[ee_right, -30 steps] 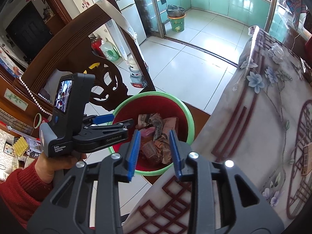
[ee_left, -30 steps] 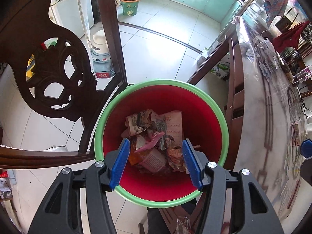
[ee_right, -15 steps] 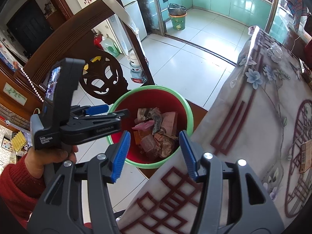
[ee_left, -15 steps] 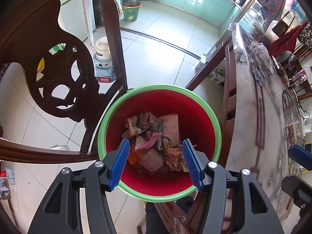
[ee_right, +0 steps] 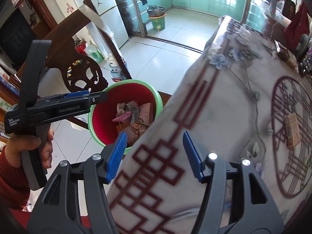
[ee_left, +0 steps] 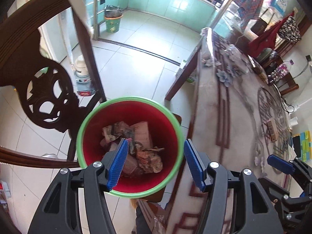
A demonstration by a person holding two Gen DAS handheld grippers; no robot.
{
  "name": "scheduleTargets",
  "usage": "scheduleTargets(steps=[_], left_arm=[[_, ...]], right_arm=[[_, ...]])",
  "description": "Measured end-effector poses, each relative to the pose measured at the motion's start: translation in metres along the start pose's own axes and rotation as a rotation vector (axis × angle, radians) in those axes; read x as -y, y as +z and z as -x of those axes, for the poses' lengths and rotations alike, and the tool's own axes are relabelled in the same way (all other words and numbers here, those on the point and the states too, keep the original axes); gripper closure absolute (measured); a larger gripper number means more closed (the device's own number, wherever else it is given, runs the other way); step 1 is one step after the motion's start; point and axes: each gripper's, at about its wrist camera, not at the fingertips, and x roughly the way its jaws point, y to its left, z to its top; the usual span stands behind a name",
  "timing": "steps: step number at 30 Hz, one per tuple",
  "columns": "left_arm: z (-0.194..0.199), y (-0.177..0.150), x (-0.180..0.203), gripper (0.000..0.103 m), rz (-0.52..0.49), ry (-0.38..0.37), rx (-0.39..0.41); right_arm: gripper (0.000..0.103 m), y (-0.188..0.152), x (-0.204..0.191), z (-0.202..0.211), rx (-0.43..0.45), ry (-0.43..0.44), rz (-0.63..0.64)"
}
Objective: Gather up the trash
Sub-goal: 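Move both grippers back over the table toward the remaining trash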
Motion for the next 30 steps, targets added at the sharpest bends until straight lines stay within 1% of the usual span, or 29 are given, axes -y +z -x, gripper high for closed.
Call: scheduleTargets(steps=[2, 7, 11, 14, 16, 19, 23, 25, 26, 28, 30], left_arm=[[0.001, 0.000, 0.012, 0.044, -0.018, -0.017, 0.001], [-0.003, -0.006, 0.051, 0.044, -0.083, -0.059, -0.019], [-0.008, -0.015, 0.083, 0.044, -0.132, -0.087, -0.051], [-0.012, -0.021, 0.110, 0.044, -0.169, -0.091, -0.062], [-0.015, -0.025, 0.126, 0.044, -0.172, -0.095, -0.071], [-0.017, -0.032, 0.153, 0.044, -0.183, -0.098, -0.076], [-0.022, -0.041, 0.185, 0.043, -0.199, -0.086, -0.080], [-0.025, -0.046, 0.201, 0.043, -0.198, -0.083, -0.088], [-0.027, -0.048, 0.209, 0.043, -0.204, -0.079, -0.093], [-0.034, -0.054, 0.227, 0.043, -0.224, -0.067, -0.105], [-0.041, -0.057, 0.242, 0.043, -0.233, -0.061, -0.122]], right_arm=[[0.045, -0.007, 0.009, 0.004, -0.001, -0.011, -0.021], [0.045, -0.029, 0.039, 0.017, -0.006, -0.053, -0.090], [0.045, -0.050, 0.078, 0.028, -0.010, -0.096, -0.172], [0.045, -0.066, 0.112, 0.038, -0.012, -0.134, -0.231], [0.045, -0.079, 0.139, 0.048, -0.012, -0.157, -0.261], [0.041, -0.093, 0.176, 0.059, -0.019, -0.193, -0.277], [0.041, -0.113, 0.233, 0.072, -0.022, -0.238, -0.312], [0.041, -0.118, 0.265, 0.075, -0.022, -0.246, -0.328], [0.041, -0.116, 0.277, 0.074, -0.019, -0.234, -0.332], [0.041, -0.107, 0.301, 0.070, -0.012, -0.211, -0.332], [0.041, -0.085, 0.323, 0.061, -0.006, -0.197, -0.294]])
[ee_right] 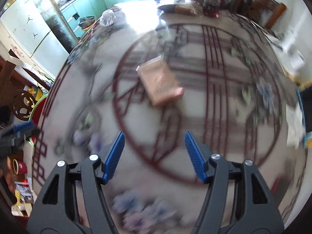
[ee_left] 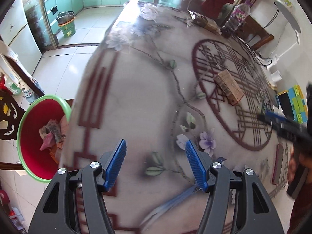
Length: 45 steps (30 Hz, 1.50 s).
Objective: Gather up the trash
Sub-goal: 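Move both grippers back over the table toward the remaining trash, then grasp the brown cigarette box with the right gripper while the left grasps silver foil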
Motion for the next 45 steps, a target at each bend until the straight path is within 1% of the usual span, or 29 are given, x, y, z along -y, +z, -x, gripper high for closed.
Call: scheduleTargets(steps=[2, 4, 7, 12, 13, 17, 21, 23, 24, 25, 27, 30, 31, 33, 35, 37, 39, 41, 43, 45], left_arm=[[-0.004, 0.001, 0.012, 0.043, -0.002, 0.001, -0.007], [-0.007, 0.003, 0.025, 0.043, -0.007, 0.001, -0.005], [-0.008, 0.007, 0.040, 0.043, -0.026, 0.022, -0.001], [-0.003, 0.022, 0.041, 0.043, -0.006, 0.076, 0.026], [-0.004, 0.026, 0.040, 0.043, 0.000, 0.087, 0.027], [-0.011, 0.047, 0.041, 0.043, -0.008, 0.115, 0.027], [-0.024, 0.089, 0.041, 0.043, -0.004, 0.107, 0.044], [-0.033, 0.119, 0.041, 0.042, -0.009, 0.117, 0.074], [-0.039, 0.136, 0.041, 0.041, -0.016, 0.130, 0.091], [-0.044, 0.149, 0.042, 0.037, -0.021, 0.144, 0.105], [-0.060, 0.187, 0.041, 0.036, -0.024, 0.171, 0.143], [-0.084, 0.239, 0.041, 0.036, -0.039, 0.203, 0.176], [-0.092, 0.257, 0.040, 0.036, -0.042, 0.224, 0.190], [-0.109, 0.288, 0.036, 0.036, -0.032, 0.261, 0.197], [-0.123, 0.312, 0.030, 0.036, -0.005, 0.255, 0.198], [-0.136, 0.330, 0.024, 0.036, 0.015, 0.231, 0.194], [-0.151, 0.341, 0.016, 0.036, 0.029, 0.240, 0.165], [-0.165, 0.347, 0.009, 0.038, 0.052, 0.243, 0.134], [-0.176, 0.349, 0.003, 0.046, 0.078, 0.245, 0.118], [-0.180, 0.346, -0.001, 0.051, 0.081, 0.234, 0.120]], right_arm=[[0.041, 0.021, 0.007, -0.015, -0.003, 0.014, 0.033], [0.041, 0.041, 0.013, -0.038, -0.033, 0.037, 0.053], [0.041, 0.057, 0.015, -0.065, -0.077, 0.050, 0.093], [0.042, 0.065, 0.007, -0.082, -0.090, 0.091, 0.147], [0.047, 0.066, 0.006, -0.085, -0.092, 0.096, 0.150], [0.049, 0.069, 0.010, -0.088, -0.075, 0.138, 0.143], [0.050, 0.069, 0.017, -0.088, -0.052, 0.151, 0.121], [0.050, 0.068, 0.022, -0.087, -0.052, 0.156, 0.104], [0.050, 0.066, 0.021, -0.086, -0.053, 0.152, 0.102], [0.050, 0.065, 0.021, -0.085, -0.052, 0.147, 0.101], [0.049, 0.059, 0.019, -0.083, -0.044, 0.136, 0.108], [0.049, 0.056, 0.017, -0.082, -0.038, 0.124, 0.121], [0.049, 0.055, 0.016, -0.082, -0.034, 0.119, 0.127], [0.049, 0.054, 0.015, -0.082, -0.030, 0.111, 0.137], [0.047, 0.052, 0.017, -0.088, -0.057, 0.122, 0.114], [0.046, 0.050, 0.018, -0.088, -0.032, 0.131, 0.115], [0.045, 0.049, 0.017, -0.089, -0.032, 0.124, 0.133], [0.039, 0.049, 0.015, -0.090, -0.036, 0.131, 0.144], [0.035, 0.049, 0.013, -0.091, -0.037, 0.141, 0.141], [0.035, 0.048, 0.012, -0.091, -0.036, 0.146, 0.132]])
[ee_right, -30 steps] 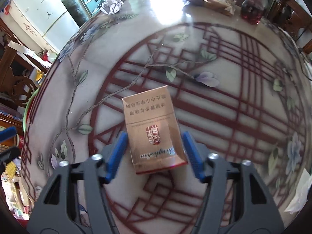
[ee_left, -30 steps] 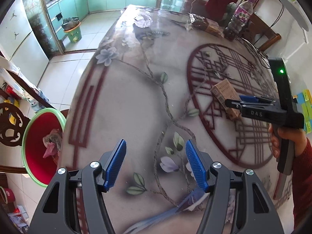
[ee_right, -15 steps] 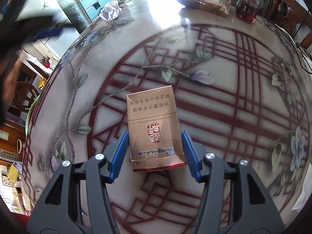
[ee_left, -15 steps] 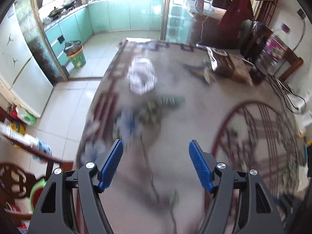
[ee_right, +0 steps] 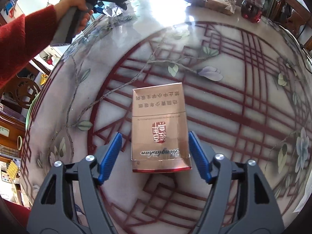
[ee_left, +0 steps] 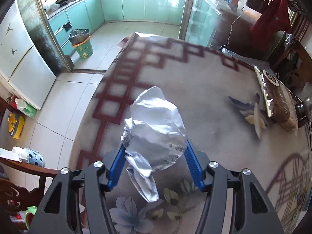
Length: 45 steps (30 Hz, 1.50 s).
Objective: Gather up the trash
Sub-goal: 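Grasp the brown cigarette box with the right gripper while the left grasps silver foil, then carry the cigarette box and silver foil over the red bucket with both grippers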
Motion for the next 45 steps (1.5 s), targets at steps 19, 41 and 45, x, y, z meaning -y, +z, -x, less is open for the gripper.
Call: scheduleTargets(steps=[19, 41, 45], left_arm=[[0.146, -0.124, -0.011, 0.055, -0.207, -0.039, 0.113], [0.254, -0.280, -0.073, 0.054, -0.001, -0.084, 0.096], [0.262, -0.290, -0.094, 0.054, 0.019, -0.069, 0.106]], right_arm=[[0.051, 0.009, 0.003, 0.003, -0.004, -0.070, -0.066], [0.050, -0.026, -0.097, 0.123, 0.195, -0.077, 0.028], [0.050, -0.031, -0.120, 0.128, 0.199, -0.075, 0.055]])
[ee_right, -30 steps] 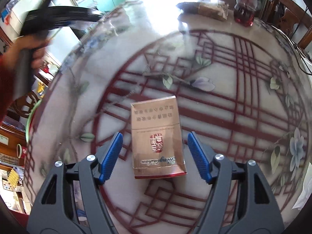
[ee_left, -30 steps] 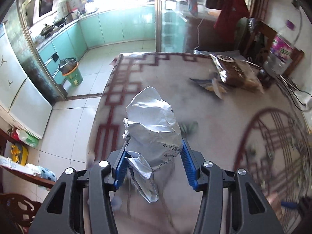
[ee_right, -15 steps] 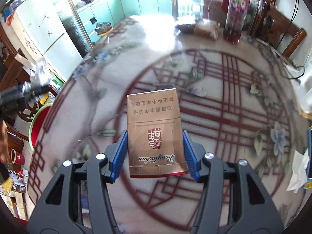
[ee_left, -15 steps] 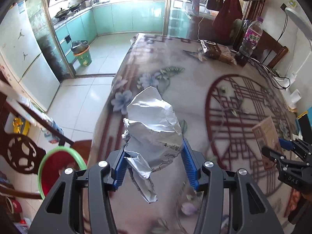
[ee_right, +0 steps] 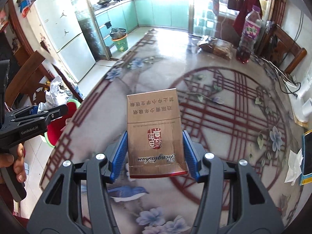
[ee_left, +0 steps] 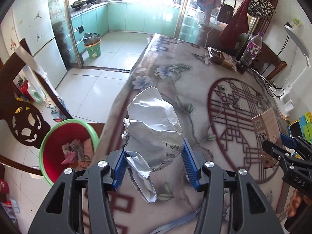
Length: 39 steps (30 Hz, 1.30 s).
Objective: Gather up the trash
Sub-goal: 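Carry the cigarette box and silver foil over the red bucket with both grippers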
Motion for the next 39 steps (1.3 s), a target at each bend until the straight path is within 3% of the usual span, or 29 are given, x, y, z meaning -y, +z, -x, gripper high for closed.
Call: scheduleTargets(steps=[13, 27, 39], left_arm=[[0.020, -0.032, -0.086, 0.054, 0.100, 0.060, -0.007], [0.024, -0.050, -0.194, 0.053, 0.202, 0.146, -0.037], [0.020, -0.045, -0.249, 0.053, 0.209, 0.141, -0.044]], right_arm=[[0.050, 0.009, -0.083, 0.003, 0.004, 0.045, 0.094], [0.050, 0.025, -0.203, -0.029, -0.038, 0.175, 0.191], [0.050, 0.038, -0.267, -0.054, -0.070, 0.196, 0.209]])
